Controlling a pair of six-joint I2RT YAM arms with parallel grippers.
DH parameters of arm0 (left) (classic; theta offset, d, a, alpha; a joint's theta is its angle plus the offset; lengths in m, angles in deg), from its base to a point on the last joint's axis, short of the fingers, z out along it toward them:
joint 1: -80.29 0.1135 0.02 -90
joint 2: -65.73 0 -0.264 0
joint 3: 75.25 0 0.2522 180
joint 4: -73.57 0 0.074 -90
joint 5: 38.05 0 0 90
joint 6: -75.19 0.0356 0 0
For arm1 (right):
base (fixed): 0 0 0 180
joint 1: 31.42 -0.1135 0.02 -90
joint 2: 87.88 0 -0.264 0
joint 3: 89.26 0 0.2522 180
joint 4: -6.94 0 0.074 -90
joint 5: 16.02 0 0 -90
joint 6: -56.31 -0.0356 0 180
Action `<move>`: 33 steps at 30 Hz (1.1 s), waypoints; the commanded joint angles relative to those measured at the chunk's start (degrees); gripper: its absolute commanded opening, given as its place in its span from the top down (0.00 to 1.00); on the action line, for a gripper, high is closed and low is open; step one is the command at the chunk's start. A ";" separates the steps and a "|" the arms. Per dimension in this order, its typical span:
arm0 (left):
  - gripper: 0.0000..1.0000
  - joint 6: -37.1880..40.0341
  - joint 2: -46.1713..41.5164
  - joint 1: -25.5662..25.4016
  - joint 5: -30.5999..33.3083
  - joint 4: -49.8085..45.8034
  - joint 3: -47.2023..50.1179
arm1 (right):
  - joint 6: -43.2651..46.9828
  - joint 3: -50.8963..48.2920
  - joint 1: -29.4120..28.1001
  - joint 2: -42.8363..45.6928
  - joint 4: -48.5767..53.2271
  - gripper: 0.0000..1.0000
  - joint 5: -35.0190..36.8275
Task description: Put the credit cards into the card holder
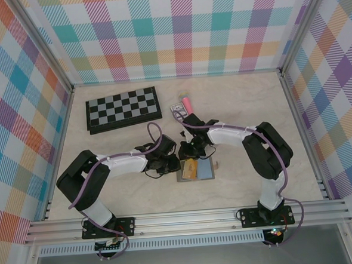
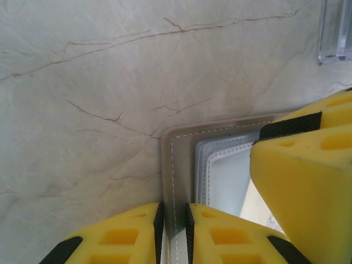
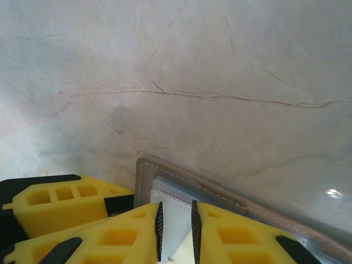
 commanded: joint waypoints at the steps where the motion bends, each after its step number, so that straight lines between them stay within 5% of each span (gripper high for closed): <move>1: 0.80 -0.26 -1.53 -0.96 1.19 -0.16 0.70 | -0.58 0.97 -0.36 3.51 1.76 0.75 3.26; 7: 0.79 -0.22 -2.37 -0.93 1.45 -0.35 1.07 | -5.30 -2.52 0.76 10.50 6.95 0.72 11.75; 16: 0.75 -0.26 -2.63 -1.00 0.29 0.53 1.21 | -17.71 -17.16 1.22 16.08 -6.42 0.69 1.78; 33: 0.73 -0.38 -0.13 -0.97 -1.95 1.67 0.46 | -23.30 -22.20 1.22 15.94 -11.06 0.70 0.47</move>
